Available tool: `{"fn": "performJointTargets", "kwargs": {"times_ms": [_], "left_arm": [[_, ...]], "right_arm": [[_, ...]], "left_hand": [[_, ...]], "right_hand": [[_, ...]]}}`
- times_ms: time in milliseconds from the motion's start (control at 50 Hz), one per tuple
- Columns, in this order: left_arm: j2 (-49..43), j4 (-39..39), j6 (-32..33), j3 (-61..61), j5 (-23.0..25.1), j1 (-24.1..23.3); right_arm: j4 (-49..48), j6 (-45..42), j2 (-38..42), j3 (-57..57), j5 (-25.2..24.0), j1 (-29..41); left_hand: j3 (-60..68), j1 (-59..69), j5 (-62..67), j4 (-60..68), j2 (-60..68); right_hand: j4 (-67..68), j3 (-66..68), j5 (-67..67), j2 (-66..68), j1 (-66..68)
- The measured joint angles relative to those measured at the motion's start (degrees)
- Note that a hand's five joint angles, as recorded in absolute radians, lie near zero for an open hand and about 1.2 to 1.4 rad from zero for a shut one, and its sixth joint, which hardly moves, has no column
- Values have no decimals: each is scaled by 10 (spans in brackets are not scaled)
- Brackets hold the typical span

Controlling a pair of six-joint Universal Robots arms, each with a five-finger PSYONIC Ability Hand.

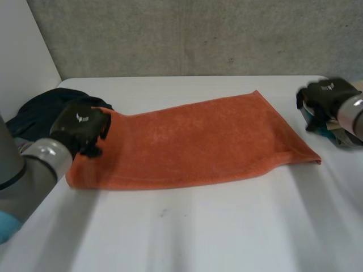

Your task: Fold the laundry.

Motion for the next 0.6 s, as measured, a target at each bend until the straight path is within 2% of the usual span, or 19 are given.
{"fn": "performJointTargets", "kwargs": {"times_ms": [20,60,160,300,400,460,520,540,560,600], "left_arm": [[6,-36,-3,-5,5,5],[10,-80,-7,-13,14,14],[-7,-120,-12,-33,44,36],[-70,-69,-7,-41,82,59],[-116,-16,6,-24,65,59],[-131,1,12,-15,49,57],[-144,20,18,-3,27,53],[-150,29,19,2,18,51],[-151,30,20,3,17,51],[-160,45,22,11,5,46]], "right_arm": [[42,-7,8,-6,-2,-13],[83,-17,18,-9,-8,-29],[97,-31,41,10,-44,-59],[-21,-33,78,70,-112,-78],[-112,-44,110,94,-126,-71],[-136,-49,121,96,-127,-67],[-164,-56,141,93,-126,-60],[-171,-59,148,90,-126,-58],[-171,-59,149,90,-126,-58],[-179,-61,158,84,-126,-55]], "left_hand": [[-47,-46,-49,-49,-44],[-69,-60,-73,-72,-67],[-77,-62,-86,-82,-75],[-95,-81,-102,-100,-93],[-126,-111,-134,-130,-122],[-129,-112,-137,-133,-126],[-158,-146,-166,-160,-154],[-167,-154,-174,-168,-162],[-167,-154,-174,-168,-162],[-172,-157,-183,-175,-168]], "right_hand": [[-18,-20,-22,-19,-18],[-25,-30,-36,-28,-24],[-25,-30,-37,-28,-24],[-51,-56,-60,-54,-46],[-64,-68,-75,-67,-60],[-64,-68,-75,-67,-60],[-33,-35,-32,-35,-37],[30,29,38,36,34],[40,39,48,41,44],[198,197,204,203,198]]}}
